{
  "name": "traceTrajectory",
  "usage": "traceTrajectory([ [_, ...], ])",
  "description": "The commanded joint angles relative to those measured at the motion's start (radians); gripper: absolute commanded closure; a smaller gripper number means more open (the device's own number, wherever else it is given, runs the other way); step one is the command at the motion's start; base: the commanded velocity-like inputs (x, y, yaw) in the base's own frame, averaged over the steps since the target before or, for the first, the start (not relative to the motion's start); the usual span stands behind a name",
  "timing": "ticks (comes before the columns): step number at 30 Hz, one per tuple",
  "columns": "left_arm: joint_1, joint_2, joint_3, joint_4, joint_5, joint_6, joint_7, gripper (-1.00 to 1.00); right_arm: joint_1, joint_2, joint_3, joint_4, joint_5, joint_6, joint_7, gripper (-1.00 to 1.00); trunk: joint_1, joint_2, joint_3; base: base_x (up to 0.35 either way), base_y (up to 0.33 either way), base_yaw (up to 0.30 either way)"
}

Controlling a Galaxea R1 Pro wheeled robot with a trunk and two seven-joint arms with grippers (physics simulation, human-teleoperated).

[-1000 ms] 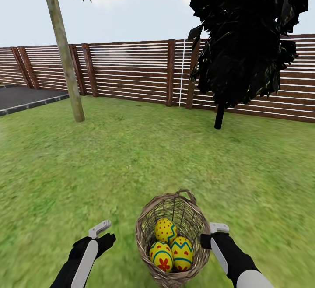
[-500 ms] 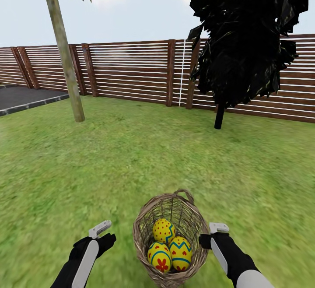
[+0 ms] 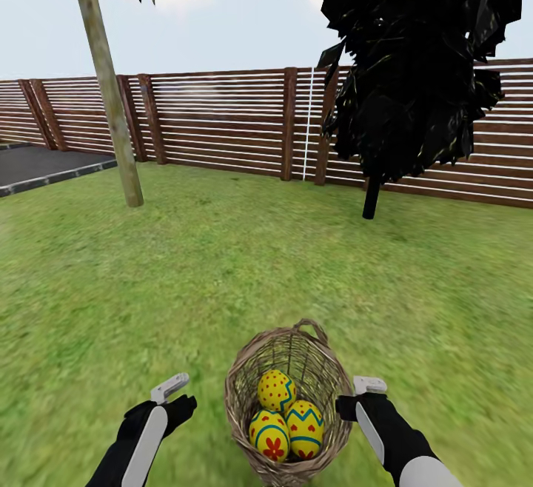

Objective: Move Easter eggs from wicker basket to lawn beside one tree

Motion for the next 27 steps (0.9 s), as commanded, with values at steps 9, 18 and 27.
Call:
traceTrajectory([
  [9,0.000,0.002,0.003,0.001,0.008,-0.055,0.012,-1.00,0.000,-0.001,-0.004,-0.009,-0.010,0.010,-0.002,1.00,-0.035,0.063,0.027,0.000,0.000,0.001],
  [18,0.000,0.002,0.004,0.002,0.008,-0.056,0.013,-1.00,0.000,-0.001,-0.005,-0.011,-0.009,0.010,-0.004,1.00,-0.069,0.126,0.052,0.000,0.000,0.255],
  [27,0.000,0.002,0.003,0.038,0.003,-0.058,0.012,-1.00,0.000,-0.001,-0.005,-0.011,-0.009,0.010,-0.004,1.00,-0.104,0.189,0.076,0.000,0.000,0.285],
])
